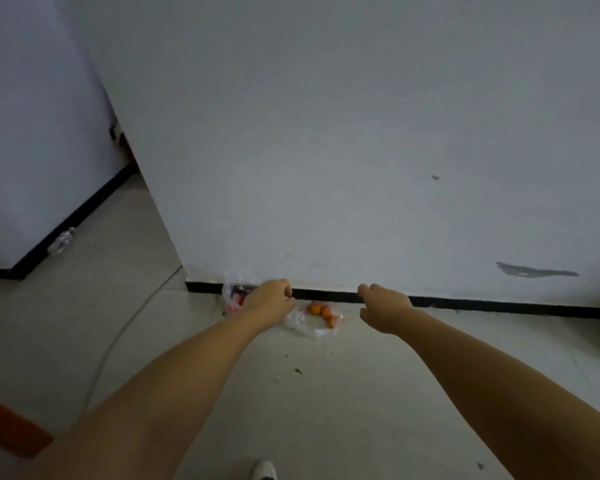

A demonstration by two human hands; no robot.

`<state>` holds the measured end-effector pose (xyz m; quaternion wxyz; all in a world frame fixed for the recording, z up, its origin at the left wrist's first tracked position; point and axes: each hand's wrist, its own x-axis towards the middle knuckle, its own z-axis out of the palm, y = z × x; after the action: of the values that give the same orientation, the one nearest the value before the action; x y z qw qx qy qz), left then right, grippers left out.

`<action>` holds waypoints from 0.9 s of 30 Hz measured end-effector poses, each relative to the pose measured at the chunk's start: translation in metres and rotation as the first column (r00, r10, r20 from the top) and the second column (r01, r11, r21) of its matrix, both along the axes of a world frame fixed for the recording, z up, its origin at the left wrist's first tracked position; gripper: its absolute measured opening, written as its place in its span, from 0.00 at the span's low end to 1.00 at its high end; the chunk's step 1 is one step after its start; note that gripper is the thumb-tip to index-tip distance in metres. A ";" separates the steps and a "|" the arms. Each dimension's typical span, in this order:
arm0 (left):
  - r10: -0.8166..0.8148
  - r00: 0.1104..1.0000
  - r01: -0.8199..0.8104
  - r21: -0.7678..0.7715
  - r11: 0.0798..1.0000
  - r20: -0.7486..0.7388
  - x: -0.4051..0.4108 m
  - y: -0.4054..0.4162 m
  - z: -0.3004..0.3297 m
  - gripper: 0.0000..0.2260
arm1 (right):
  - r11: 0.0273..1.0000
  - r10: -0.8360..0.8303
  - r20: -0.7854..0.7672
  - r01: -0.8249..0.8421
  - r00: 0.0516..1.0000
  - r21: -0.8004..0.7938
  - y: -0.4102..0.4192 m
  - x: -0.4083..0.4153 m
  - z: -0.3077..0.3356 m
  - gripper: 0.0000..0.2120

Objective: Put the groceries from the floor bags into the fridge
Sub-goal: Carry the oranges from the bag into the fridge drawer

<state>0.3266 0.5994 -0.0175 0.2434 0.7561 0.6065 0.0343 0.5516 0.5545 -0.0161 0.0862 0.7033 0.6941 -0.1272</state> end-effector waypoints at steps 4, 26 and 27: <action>-0.063 0.997 0.063 -0.008 0.998 0.036 0.008 0.081 -0.006 0.09 | 0.996 -0.087 -0.058 0.087 0.995 -0.003 0.064 0.007 -0.007 0.16; -0.182 0.983 0.182 -0.360 0.915 0.034 0.115 0.362 -0.448 0.06 | 0.919 -0.238 -0.183 0.160 0.954 -0.360 0.345 0.087 -0.440 0.15; -0.211 0.977 0.210 -0.374 0.903 0.039 0.120 0.371 -0.487 0.06 | 0.923 -0.232 -0.188 0.154 0.954 -0.352 0.355 0.086 -0.479 0.14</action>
<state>0.4470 0.9704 -0.5047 0.3852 0.7564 0.5171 -0.1101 0.6378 0.9098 -0.4947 0.1114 0.7246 0.5946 -0.3302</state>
